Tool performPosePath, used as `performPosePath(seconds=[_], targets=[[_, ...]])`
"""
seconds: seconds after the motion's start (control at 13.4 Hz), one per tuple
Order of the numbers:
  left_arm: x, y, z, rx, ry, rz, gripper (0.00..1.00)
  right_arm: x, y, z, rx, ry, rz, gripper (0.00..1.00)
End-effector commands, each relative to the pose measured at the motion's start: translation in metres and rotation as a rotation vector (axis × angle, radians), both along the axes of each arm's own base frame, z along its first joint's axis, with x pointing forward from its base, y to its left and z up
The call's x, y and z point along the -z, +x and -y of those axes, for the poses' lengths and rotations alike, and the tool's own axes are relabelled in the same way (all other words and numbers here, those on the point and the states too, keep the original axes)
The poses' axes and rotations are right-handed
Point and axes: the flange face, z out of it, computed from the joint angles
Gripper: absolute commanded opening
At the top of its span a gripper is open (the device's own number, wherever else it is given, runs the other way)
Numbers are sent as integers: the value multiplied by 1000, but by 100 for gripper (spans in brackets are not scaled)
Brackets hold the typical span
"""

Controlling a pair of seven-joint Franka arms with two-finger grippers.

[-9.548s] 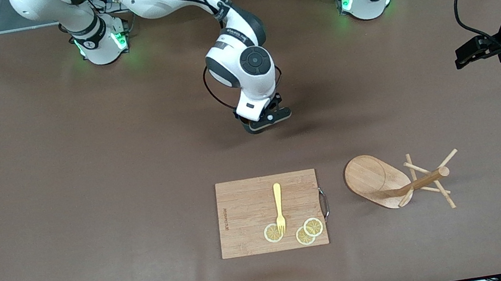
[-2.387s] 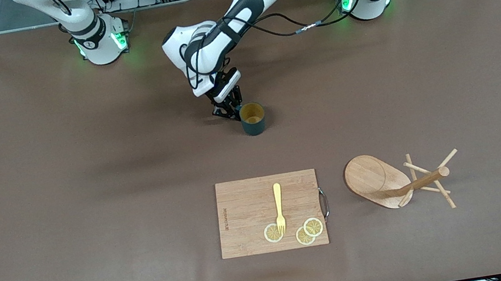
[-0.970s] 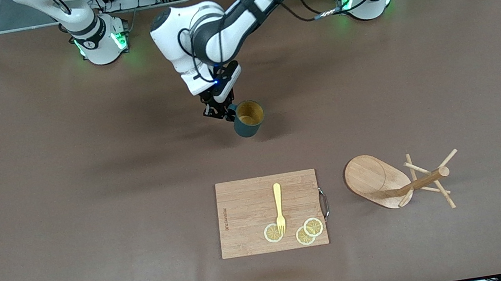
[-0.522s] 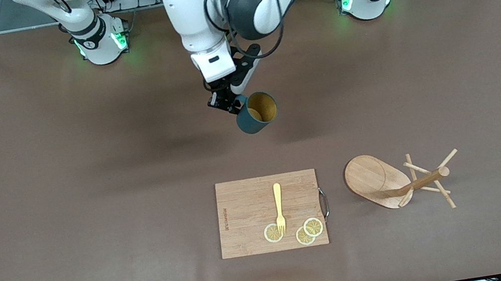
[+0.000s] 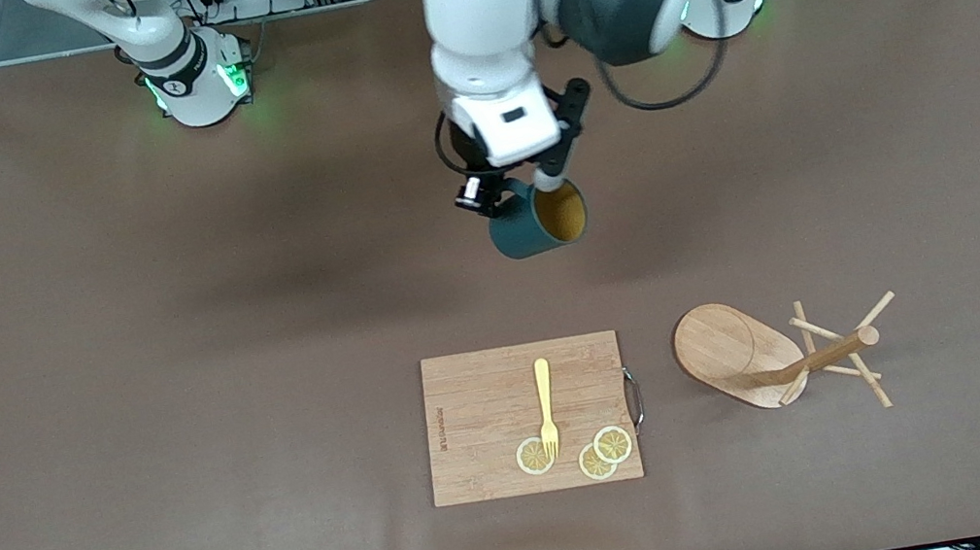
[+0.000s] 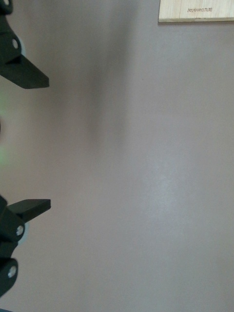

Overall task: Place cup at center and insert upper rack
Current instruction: 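Carry the mug with the left gripper to the wooden mug tree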

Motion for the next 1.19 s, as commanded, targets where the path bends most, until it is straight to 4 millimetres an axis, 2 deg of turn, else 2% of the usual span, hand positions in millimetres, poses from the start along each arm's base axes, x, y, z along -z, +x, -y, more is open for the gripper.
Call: performPosePath(seconds=[0.0,0.15,0.22,0.45,0.67,0.82,0.97,1.12], targets=[[-23,13,-33,-15,-98,-42,0,-6,-13,-4,39,1,-1,100],[-34,26,-54,-28,-153,-61,0,-5,-13,-12,60,-1,-7,100],[-36,31,-61,-26,-177,-69,0,-4,-13,-13,86,-2,-8,100],[-46,57,-98,-82,-294,-117,0,-4,-14,-14,86,-1,-11,100],[-51,78,-132,-97,-424,-168,0,4,-14,-9,102,25,-38,100],[-52,95,-160,-122,-493,-187,0,8,-14,8,136,34,-45,100],[-54,112,-191,-148,-597,-213,0,9,-14,8,134,32,-43,100],[-53,124,-214,-150,-659,-213,0,9,-12,9,136,29,-39,100]])
